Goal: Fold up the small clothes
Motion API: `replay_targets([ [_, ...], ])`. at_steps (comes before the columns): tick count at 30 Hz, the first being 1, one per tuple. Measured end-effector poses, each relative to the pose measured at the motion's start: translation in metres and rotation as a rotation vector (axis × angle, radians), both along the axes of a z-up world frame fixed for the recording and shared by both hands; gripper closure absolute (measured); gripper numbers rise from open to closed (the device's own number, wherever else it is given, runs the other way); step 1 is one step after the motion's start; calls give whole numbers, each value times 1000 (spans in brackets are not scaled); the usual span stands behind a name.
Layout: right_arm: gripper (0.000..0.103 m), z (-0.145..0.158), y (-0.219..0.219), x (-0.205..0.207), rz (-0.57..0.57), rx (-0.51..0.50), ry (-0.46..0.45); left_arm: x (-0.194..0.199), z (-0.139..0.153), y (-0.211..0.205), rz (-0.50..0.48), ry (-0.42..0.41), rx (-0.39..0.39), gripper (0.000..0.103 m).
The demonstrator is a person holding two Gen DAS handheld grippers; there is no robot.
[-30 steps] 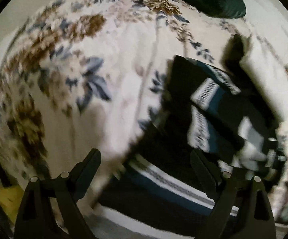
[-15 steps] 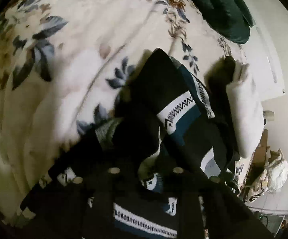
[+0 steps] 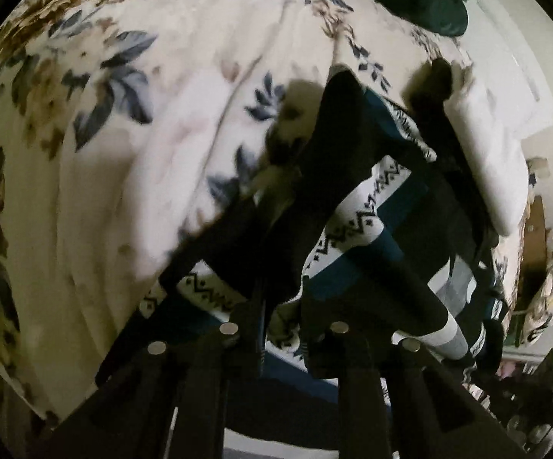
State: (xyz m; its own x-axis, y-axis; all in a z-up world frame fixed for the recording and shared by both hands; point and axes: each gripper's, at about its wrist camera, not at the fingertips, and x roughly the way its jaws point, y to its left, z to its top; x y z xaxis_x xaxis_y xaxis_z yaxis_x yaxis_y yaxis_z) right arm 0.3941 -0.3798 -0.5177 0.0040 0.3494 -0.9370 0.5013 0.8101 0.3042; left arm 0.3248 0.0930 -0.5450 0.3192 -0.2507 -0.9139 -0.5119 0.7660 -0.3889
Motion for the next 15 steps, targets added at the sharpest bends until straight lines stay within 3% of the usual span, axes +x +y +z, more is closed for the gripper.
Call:
replay_targets([
  [2,63,13,-2,4,16,-35,-55,-3,7,1,-9,-14,27,86],
  [3,60,18,-2,6,28,-45,-79,-5,10,1,-18,-23,43,83],
  [8,55,33,16,41,155,-145,-178,0,26,2,-49,-23,225,57],
  [11,55,40,29,56,205,-195,-209,5,34,7,-47,-22,284,50],
  [14,48,26,42,73,263,-183,-196,10,44,11,-44,-54,346,10],
  [15,48,16,45,77,272,-185,-174,11,46,13,-41,-64,365,8],
])
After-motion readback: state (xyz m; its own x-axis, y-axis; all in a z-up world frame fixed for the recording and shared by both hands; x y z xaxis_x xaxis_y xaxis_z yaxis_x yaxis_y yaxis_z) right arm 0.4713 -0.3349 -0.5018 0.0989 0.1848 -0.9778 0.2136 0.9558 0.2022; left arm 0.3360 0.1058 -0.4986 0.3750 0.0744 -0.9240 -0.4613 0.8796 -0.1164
